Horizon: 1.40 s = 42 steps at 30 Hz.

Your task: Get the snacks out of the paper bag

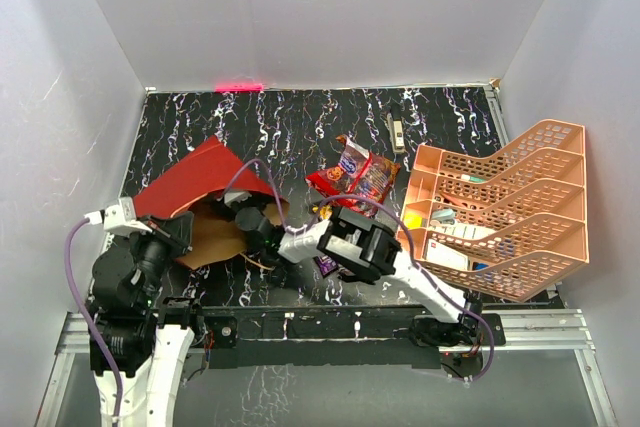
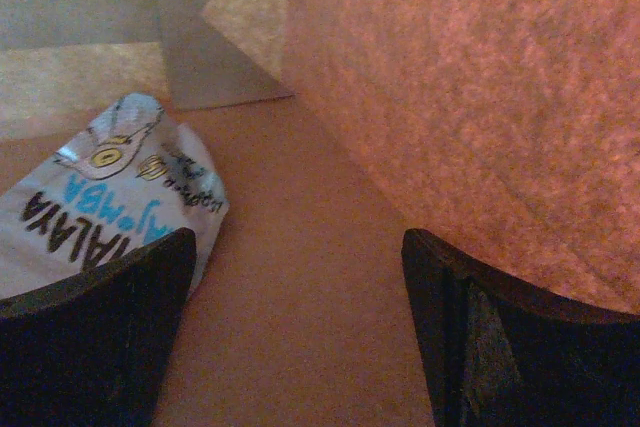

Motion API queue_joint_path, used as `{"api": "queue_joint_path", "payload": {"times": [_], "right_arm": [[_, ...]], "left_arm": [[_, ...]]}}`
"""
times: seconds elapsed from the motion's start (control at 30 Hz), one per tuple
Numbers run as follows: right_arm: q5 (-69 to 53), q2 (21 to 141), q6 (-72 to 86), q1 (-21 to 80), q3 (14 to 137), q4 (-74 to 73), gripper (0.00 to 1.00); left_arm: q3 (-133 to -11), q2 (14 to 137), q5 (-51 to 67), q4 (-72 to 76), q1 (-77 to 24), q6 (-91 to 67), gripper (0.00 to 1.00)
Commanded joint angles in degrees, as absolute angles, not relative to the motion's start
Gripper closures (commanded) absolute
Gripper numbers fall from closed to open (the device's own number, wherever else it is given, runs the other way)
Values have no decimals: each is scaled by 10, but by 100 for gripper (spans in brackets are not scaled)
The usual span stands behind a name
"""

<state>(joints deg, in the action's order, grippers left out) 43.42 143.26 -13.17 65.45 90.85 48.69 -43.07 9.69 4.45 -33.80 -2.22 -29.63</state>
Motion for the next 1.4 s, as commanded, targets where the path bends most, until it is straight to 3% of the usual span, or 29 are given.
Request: {"api": "queue_joint_path", "payload": {"times": [0.0,0.3,0.7,0.9,1.17,1.37], "right_arm": [[415,1325,-78,656,801,544,13],[148,1285,-201,678,672,636,9],[-15,1336,-286,689,719,704,12],[-37,1416,-392,692,810,723,13],[-44,1480,-545,686,927,598,12],[-35,1454,-563,691,909,578,12]], "left_arm": [[-441,116,33,-323,-24,-299,100],[-435,139,110,-302,-26,-277,100],[-428,131,165,-279,-34,-267,100],[-429,116,167,-279,-43,-265,100],[-427,90,173,-275,-49,-263,100],[-427,98,125,-288,-54,-277,100]]}}
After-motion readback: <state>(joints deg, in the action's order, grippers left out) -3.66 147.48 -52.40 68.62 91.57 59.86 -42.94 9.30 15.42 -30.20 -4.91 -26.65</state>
